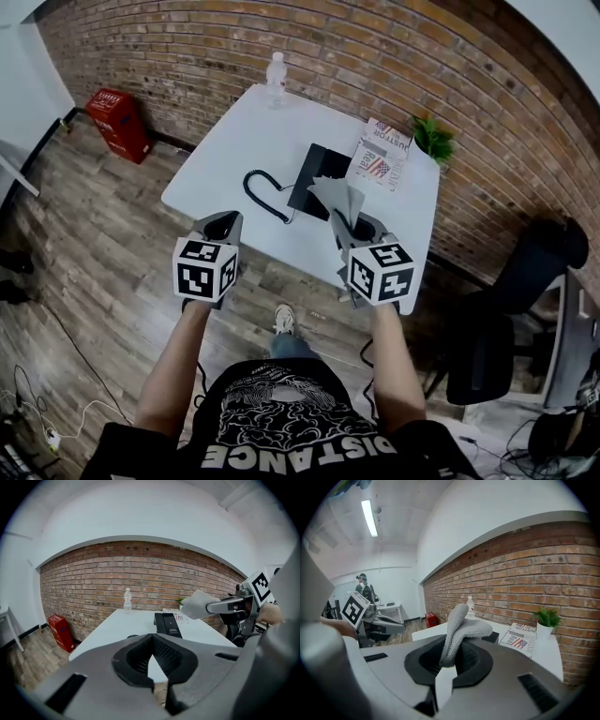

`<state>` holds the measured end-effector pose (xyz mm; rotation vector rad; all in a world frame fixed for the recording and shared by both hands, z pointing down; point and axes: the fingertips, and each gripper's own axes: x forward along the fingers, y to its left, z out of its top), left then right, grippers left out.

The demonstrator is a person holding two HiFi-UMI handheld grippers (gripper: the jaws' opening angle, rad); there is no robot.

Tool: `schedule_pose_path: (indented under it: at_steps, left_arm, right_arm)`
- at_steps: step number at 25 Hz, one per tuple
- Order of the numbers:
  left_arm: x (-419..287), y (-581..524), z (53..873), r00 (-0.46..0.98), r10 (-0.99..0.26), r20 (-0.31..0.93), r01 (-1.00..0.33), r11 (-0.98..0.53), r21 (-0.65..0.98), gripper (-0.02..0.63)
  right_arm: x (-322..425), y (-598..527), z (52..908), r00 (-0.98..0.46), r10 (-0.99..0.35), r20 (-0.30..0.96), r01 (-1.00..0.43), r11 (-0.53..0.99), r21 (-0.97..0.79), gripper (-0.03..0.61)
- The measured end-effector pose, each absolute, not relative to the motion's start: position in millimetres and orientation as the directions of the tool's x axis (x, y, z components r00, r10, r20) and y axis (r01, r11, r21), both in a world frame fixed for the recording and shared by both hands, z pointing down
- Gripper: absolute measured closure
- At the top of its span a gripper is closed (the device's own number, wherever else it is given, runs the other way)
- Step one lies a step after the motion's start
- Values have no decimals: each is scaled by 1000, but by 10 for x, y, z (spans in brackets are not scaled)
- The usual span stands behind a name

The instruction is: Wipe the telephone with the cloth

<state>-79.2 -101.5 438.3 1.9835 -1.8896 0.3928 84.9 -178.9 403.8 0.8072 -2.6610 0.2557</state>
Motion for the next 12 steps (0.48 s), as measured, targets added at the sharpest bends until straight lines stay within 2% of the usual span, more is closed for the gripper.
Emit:
schedule_pose_path:
  at_steps: [12]
  left_arm:
    - [-926, -2017, 4581, 35, -869, 493, -997, 6, 80, 609]
  right_arm:
    - [583, -2965, 4187, -798, -450, 402, -530, 841, -110, 566]
